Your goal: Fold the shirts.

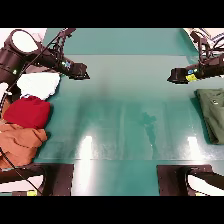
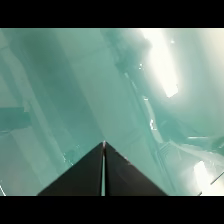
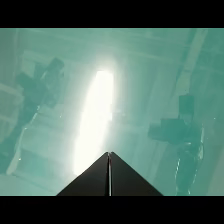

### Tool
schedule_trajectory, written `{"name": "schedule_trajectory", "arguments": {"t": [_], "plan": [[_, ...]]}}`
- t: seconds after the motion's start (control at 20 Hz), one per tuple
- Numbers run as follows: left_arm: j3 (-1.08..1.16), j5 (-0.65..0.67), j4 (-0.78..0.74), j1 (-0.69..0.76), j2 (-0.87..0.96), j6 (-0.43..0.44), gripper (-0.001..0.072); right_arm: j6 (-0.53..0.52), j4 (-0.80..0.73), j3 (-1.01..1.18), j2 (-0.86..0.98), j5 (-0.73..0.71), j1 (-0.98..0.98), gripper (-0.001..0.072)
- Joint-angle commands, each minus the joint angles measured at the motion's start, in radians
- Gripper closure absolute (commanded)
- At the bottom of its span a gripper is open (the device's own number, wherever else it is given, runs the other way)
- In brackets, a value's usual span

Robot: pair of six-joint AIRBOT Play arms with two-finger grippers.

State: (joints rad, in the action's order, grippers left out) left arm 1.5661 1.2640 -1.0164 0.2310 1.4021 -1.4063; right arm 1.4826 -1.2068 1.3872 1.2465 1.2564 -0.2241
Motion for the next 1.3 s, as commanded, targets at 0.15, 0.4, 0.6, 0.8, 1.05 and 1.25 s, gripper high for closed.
{"name": "schedule_trajectory", "arguments": {"t": [0.15, 0.4, 0.6, 0.8, 1.05, 1.25], "plan": [[0.0, 0.0, 0.0, 0.0, -0.001, 0.0, 0.0684, 0.001, 0.004, 0.003, 0.001, 0.004, -0.003, 0.0695], [0.0, 0.0, 0.0, 0.0, -0.001, 0.0, 0.0684, 0.001, 0.004, 0.003, 0.001, 0.01, -0.003, 0.0695], [0.0, -0.003, 0.008, 0.0, -0.001, 0.0, 0.0684, 0.001, 0.003, 0.003, 0.001, 0.01, -0.003, 0.0695], [0.0, -0.114, -0.084, 0.0, 0.0, 0.023, 0.0459, 0.001, 0.001, 0.003, 0.001, 0.003, -0.002, 0.0695], [0.009, -0.402, -0.583, -0.063, 0.022, -0.155, -0.0005, 0.001, 0.003, 0.003, 0.001, 0.005, -0.003, 0.0695], [0.098, -0.443, -0.584, -0.237, 0.177, -0.158, -0.0006, 0.001, 0.003, 0.003, 0.001, -0.008, -0.003, 0.0695]]}}
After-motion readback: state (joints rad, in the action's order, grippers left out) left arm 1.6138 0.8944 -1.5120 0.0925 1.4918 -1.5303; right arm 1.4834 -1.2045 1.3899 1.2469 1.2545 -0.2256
